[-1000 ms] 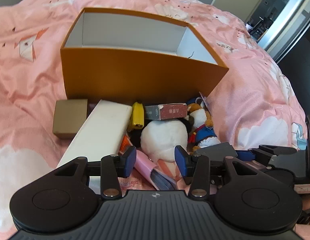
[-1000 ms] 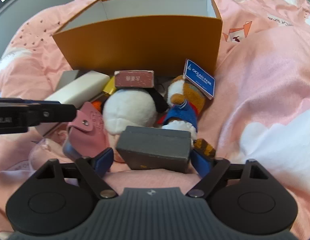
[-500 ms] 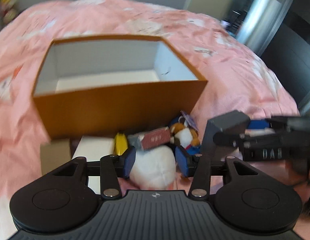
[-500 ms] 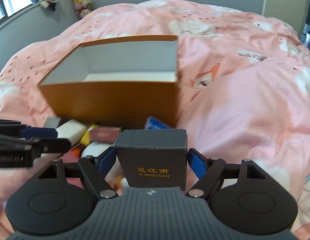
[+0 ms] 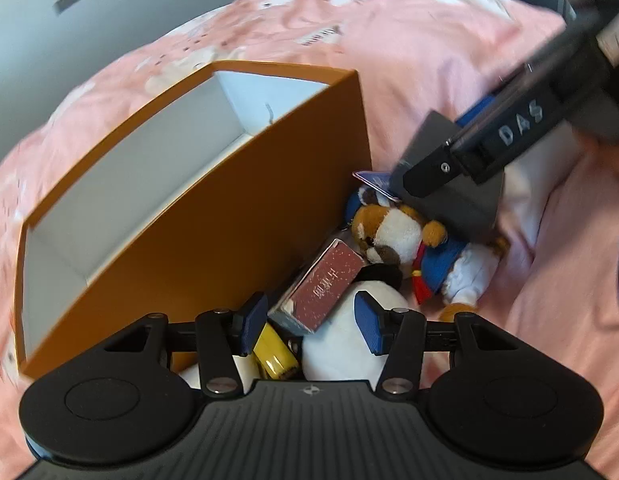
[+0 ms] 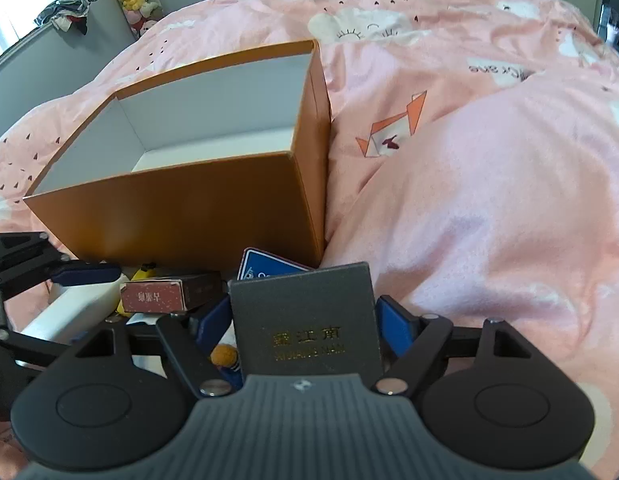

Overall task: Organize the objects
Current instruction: 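Grasp the small maroon card box with the left gripper while right lifts grey box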

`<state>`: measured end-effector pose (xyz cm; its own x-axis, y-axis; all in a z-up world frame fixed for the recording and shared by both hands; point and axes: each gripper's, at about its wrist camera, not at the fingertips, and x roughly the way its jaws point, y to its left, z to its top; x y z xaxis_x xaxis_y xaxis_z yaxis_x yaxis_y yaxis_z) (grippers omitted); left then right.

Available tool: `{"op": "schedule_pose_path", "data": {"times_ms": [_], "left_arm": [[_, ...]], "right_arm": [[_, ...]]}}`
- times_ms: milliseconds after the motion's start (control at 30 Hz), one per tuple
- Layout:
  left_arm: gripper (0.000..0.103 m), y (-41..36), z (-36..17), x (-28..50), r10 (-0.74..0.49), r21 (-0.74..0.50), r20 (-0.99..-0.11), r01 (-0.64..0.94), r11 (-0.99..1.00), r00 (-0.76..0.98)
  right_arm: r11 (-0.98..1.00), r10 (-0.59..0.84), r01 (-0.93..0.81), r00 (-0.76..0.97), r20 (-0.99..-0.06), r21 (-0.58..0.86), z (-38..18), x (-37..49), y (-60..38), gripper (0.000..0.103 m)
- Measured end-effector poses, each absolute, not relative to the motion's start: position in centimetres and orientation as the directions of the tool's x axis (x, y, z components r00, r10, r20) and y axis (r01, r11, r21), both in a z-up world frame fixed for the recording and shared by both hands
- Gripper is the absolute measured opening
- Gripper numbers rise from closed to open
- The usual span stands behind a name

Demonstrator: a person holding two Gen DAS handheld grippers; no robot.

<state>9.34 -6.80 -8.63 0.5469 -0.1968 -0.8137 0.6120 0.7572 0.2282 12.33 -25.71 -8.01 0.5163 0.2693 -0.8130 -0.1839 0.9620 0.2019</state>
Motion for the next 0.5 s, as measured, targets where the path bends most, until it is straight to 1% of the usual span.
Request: {"op": "schedule_pose_path", "data": {"times_ms": [67, 167, 233, 267, 333, 367, 467, 500], "left_arm": [[0.059, -6.9, -9.0, 9.7, -0.208, 0.237, -0.807, 0.627, 0.742, 0.552], [0.059, -7.0, -9.4, 10.7, -0.221, 0.218, -0.818, 0.642, 0.735, 0.531], [0.058, -7.1, -9.6, 11.1, -0.225, 0.207, -0.825, 0.648, 0.733, 0.519], [0.052, -7.2, -9.8, 11.3, -0.221, 0.207, -0.828, 0.648, 0.733, 0.515], [0.046, -7.4, -10.2, 11.8, -0.206, 0.209, -0.833, 0.637, 0.742, 0.514], [0.044, -7.6, -10.4, 11.9, -0.201, 0.211, -0.834, 0.633, 0.745, 0.514], [0.043, -7.9, -10.5, 11.6, -0.191, 0.226, -0.828, 0.625, 0.747, 0.528], [0.041, -7.9, -10.4, 11.4, -0.193, 0.221, -0.825, 0.618, 0.755, 0.531]], "right_arm": [[0.958, 0.284, -0.183, 0.502, -0.817, 0.221, -8.3, 12.5, -25.9, 0.083], [0.953, 0.302, -0.19, 0.486, -0.82, 0.238, -8.5, 12.6, -26.1, 0.084], [0.95, 0.309, -0.194, 0.479, -0.822, 0.244, -8.6, 12.6, -26.3, 0.084], [0.949, 0.311, -0.195, 0.476, -0.822, 0.247, -8.6, 12.6, -26.3, 0.084], [0.949, 0.312, -0.194, 0.473, -0.824, 0.248, -8.7, 12.7, -26.3, 0.084], [0.949, 0.311, -0.194, 0.471, -0.825, 0.247, -8.8, 12.8, -26.2, 0.084], [0.954, 0.296, -0.189, 0.465, -0.834, 0.234, -9.2, 13.0, -26.2, 0.077], [0.953, 0.299, -0.185, 0.465, -0.833, 0.239, -9.1, 12.9, -26.3, 0.077]]}}
